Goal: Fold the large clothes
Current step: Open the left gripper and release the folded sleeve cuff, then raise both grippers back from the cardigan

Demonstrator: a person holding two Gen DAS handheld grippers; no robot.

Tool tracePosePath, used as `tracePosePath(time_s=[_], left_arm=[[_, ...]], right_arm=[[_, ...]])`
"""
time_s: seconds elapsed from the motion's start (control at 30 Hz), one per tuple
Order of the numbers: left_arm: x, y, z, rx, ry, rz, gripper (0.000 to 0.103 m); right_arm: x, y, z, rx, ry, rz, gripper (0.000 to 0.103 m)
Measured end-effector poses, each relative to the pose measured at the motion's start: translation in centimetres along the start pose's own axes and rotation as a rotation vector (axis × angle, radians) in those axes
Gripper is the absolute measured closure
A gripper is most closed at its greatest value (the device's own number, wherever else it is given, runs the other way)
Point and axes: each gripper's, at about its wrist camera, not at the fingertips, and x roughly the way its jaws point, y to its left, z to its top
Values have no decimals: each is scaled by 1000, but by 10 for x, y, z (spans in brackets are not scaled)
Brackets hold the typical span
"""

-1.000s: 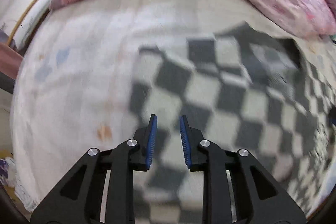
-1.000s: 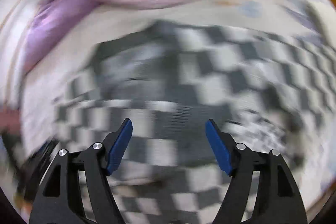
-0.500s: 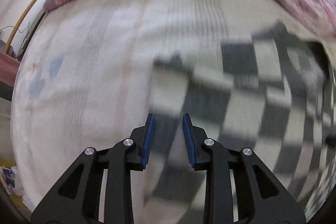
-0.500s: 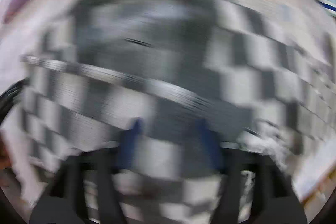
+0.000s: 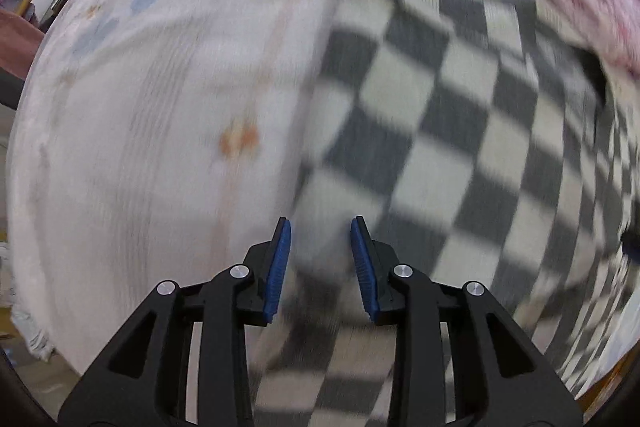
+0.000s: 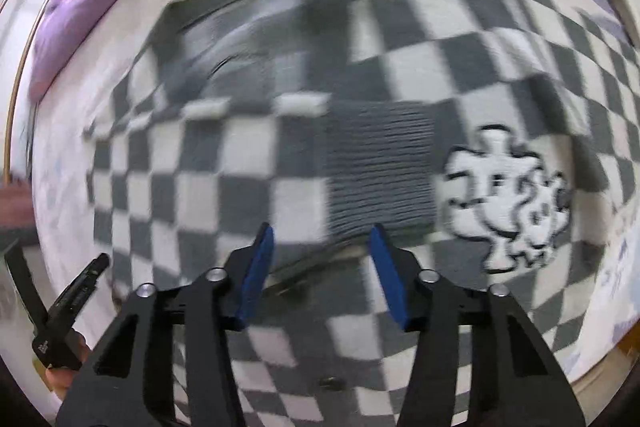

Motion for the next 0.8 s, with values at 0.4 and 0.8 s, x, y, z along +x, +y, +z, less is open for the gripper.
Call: tracePosePath(time_s=[0.4, 0.8], left_arm=[[8, -10, -36, 39, 0, 70, 63], [-101, -16, -67, -13, -27, -12, 22]], right_arm=[[40, -10, -21, 52, 88, 71, 66], [-90, -11, -65, -5, 39, 14, 41]])
